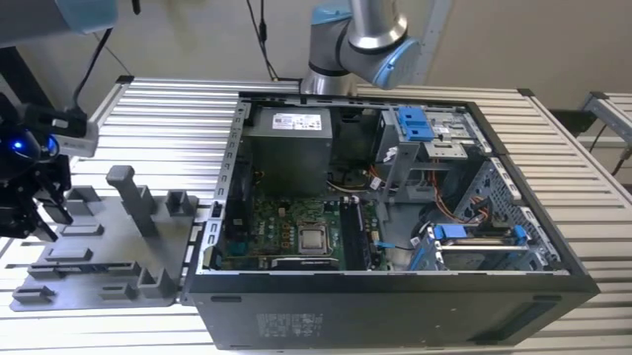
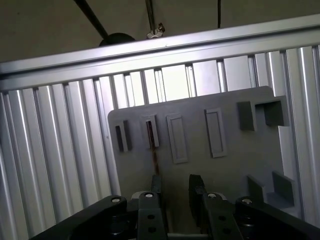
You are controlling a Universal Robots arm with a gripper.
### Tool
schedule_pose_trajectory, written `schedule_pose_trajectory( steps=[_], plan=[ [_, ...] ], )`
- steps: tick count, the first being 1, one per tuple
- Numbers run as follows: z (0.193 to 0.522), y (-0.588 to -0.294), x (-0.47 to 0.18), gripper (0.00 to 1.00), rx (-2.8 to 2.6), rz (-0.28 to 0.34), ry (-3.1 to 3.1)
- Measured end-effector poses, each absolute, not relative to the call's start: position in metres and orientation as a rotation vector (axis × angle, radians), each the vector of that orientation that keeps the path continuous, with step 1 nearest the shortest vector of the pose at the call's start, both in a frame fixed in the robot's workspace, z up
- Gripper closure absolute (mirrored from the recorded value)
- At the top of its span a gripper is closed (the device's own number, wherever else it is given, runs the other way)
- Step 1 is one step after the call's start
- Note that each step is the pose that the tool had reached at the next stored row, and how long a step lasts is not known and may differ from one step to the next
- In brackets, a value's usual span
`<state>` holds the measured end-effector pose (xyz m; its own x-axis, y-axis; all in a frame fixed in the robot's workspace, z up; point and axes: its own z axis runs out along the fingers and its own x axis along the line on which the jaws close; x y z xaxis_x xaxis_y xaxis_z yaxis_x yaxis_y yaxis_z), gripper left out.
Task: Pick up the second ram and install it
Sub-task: 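Pick up the second ram and move it above second insertion slot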
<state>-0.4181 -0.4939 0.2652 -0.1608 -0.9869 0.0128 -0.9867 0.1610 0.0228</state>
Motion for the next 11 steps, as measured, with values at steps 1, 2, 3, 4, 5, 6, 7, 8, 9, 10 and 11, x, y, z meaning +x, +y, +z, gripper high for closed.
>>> schedule_pose_trajectory(
  steps=[1,2,3,4,5,6,7,8,9,10,11],
  plan=[
    [0.264,-0.494,-0.418,0.64,2.019,-0.014,-2.375],
    [0.263,-0.494,-0.418,0.64,2.019,-0.014,-2.375],
    [0.262,-0.494,-0.418,0.64,2.019,-0.014,-2.375],
    [0.261,-0.494,-0.419,0.64,2.019,-0.014,-2.375],
    [0.26,-0.494,-0.419,0.64,2.019,-0.014,-2.375],
    [0.259,-0.494,-0.419,0.64,2.019,-0.014,-2.375],
    [0.258,-0.494,-0.419,0.64,2.019,-0.014,-2.375],
    [0.257,-0.494,-0.419,0.64,2.019,-0.014,-2.375],
    [0.255,-0.494,-0.419,0.64,2.019,-0.013,-2.375],
    [0.254,-0.495,-0.419,0.64,2.02,-0.012,-2.375],
    [0.252,-0.495,-0.419,0.64,2.021,-0.011,-2.376]
  ],
)
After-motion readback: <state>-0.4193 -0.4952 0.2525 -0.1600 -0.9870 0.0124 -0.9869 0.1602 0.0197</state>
